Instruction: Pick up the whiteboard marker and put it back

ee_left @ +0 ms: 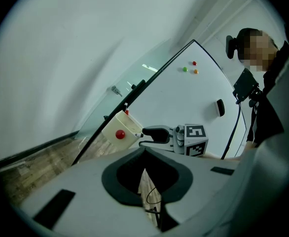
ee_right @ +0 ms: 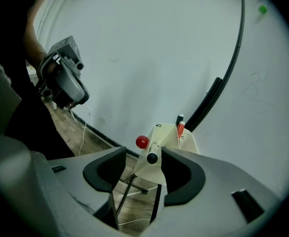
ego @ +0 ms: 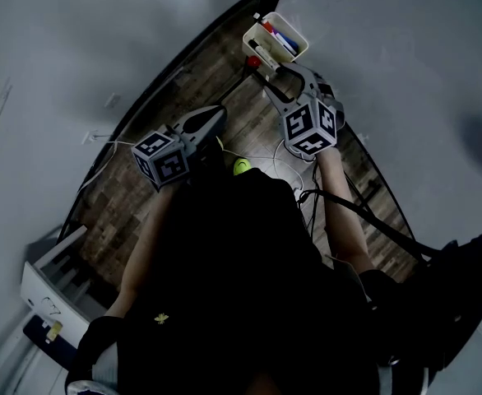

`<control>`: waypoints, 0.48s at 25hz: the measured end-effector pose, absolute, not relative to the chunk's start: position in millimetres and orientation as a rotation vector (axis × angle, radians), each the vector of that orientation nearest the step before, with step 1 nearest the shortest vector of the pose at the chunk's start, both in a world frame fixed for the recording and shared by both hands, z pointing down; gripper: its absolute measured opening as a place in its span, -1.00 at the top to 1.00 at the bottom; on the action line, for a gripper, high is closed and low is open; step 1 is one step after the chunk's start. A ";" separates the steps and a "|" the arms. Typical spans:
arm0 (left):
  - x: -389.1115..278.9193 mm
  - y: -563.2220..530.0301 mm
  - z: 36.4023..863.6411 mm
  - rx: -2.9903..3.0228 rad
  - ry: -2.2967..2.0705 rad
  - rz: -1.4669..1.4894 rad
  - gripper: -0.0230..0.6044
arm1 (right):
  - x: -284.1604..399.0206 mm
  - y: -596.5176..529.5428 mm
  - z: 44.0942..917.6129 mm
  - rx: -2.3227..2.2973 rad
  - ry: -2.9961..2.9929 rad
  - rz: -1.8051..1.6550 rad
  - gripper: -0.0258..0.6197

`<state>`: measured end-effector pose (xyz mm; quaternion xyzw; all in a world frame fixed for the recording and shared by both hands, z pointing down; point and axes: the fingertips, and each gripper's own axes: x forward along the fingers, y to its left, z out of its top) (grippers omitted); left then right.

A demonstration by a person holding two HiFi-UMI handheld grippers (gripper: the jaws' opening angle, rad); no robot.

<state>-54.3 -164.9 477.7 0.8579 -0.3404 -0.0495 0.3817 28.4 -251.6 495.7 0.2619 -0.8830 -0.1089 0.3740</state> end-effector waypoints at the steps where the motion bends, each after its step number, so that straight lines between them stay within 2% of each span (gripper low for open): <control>1: -55.6 -164.5 477.8 2.187 -0.870 -0.124 0.87 | 28.4 -253.2 495.9 0.668 -2.253 -0.289 0.21; 12: -64.9 -168.4 476.3 2.188 -0.859 -0.115 0.87 | 20.9 -262.2 501.6 0.630 -2.195 -0.339 0.21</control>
